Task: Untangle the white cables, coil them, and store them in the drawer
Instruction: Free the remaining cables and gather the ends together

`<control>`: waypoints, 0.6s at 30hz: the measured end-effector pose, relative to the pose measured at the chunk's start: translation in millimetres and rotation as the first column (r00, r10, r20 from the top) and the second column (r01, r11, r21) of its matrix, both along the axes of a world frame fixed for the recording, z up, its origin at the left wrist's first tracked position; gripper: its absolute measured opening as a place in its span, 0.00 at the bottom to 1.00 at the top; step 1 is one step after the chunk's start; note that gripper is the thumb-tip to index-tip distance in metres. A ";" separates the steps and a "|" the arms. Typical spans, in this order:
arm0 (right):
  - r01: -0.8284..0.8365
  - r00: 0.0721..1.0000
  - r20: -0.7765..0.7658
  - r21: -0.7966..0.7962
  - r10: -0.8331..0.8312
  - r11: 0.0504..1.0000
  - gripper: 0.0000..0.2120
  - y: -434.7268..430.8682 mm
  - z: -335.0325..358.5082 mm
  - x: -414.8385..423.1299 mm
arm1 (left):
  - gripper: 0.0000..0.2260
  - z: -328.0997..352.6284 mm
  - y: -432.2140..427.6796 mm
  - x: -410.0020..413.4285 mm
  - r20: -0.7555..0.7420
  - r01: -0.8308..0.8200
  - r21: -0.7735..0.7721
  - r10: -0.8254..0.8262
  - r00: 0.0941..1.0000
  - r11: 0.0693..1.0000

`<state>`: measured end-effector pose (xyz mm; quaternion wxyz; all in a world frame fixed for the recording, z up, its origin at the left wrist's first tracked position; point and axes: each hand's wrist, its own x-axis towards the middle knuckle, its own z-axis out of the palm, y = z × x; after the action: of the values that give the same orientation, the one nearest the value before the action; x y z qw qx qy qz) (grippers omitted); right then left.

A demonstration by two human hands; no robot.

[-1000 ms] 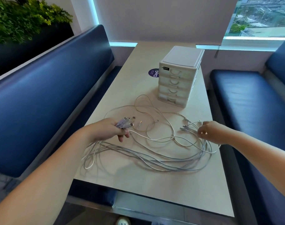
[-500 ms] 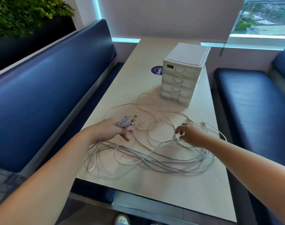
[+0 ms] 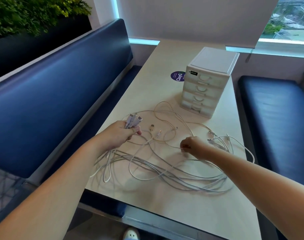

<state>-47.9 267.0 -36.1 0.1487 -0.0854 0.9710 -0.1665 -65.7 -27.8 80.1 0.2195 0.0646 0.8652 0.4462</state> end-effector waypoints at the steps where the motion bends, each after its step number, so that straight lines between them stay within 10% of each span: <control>1: 0.042 0.999 -0.009 -0.053 -0.042 0.998 0.06 -0.9 4.6 -0.7 | 0.11 -0.6 -2.5 -1.7 -0.009 -0.026 0.010 0.026 1.000 1.000; 18: 0.307 0.939 0.118 -0.714 -0.324 0.629 0.09 -15.1 132.4 -11.9 | 0.18 18.4 -15.1 -9.8 0.112 -0.202 0.400 0.171 0.979 0.894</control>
<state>-59.9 251.8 96.3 0.0611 0.0322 0.8272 -0.5577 -75.5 -42.9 98.5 0.1891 0.0093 0.7462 0.6382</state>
